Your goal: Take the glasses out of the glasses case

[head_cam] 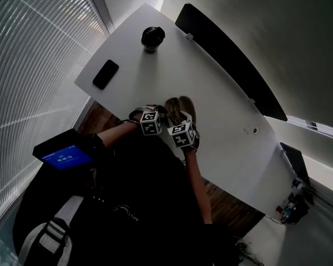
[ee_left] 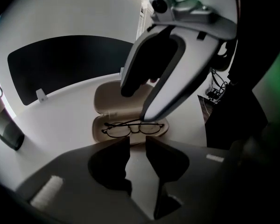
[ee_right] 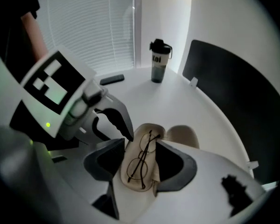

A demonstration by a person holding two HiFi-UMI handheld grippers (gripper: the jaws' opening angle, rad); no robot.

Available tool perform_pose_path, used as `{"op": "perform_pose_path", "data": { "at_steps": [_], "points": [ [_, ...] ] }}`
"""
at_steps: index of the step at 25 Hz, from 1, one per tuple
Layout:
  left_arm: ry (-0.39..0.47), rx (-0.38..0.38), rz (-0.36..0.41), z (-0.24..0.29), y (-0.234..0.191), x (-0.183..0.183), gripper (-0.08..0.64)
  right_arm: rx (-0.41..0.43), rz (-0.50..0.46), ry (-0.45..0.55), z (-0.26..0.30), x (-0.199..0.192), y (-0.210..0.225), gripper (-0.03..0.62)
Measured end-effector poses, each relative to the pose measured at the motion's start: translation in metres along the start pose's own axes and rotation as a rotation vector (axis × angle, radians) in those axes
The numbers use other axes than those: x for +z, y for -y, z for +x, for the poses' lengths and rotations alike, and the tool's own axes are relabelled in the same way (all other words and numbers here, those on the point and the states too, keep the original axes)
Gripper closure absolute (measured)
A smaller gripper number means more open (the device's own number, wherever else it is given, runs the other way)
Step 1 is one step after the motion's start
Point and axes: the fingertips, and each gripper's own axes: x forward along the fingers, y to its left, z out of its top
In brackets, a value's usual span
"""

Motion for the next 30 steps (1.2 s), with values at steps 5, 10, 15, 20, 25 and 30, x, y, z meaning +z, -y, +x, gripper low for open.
{"op": "perform_pose_path", "data": {
  "at_steps": [5,10,15,20,25,30],
  "points": [
    [0.0,0.011,0.018,0.0,-0.005,-0.006,0.446,0.015,0.067,-0.132,0.041,-0.02,0.007,0.382],
    [-0.001,-0.027,0.005,0.002,0.004,-0.002,0.447,0.022,0.082,-0.158,0.052,-0.029,0.013,0.511],
    [-0.004,-0.033,0.023,0.002,0.004,-0.006,0.446,0.007,0.064,-0.177,0.064,-0.029,0.007,0.525],
    [0.003,-0.028,0.015,0.001,0.003,-0.005,0.447,-0.003,0.058,-0.188,0.067,-0.026,0.009,0.548],
    [-0.015,-0.025,0.038,0.001,0.007,-0.008,0.447,-0.004,0.083,-0.166,0.062,-0.026,0.007,0.577],
    [-0.021,-0.027,0.045,0.001,0.008,-0.011,0.447,-0.009,0.107,-0.116,0.05,-0.023,0.004,0.578]
  ]
}}
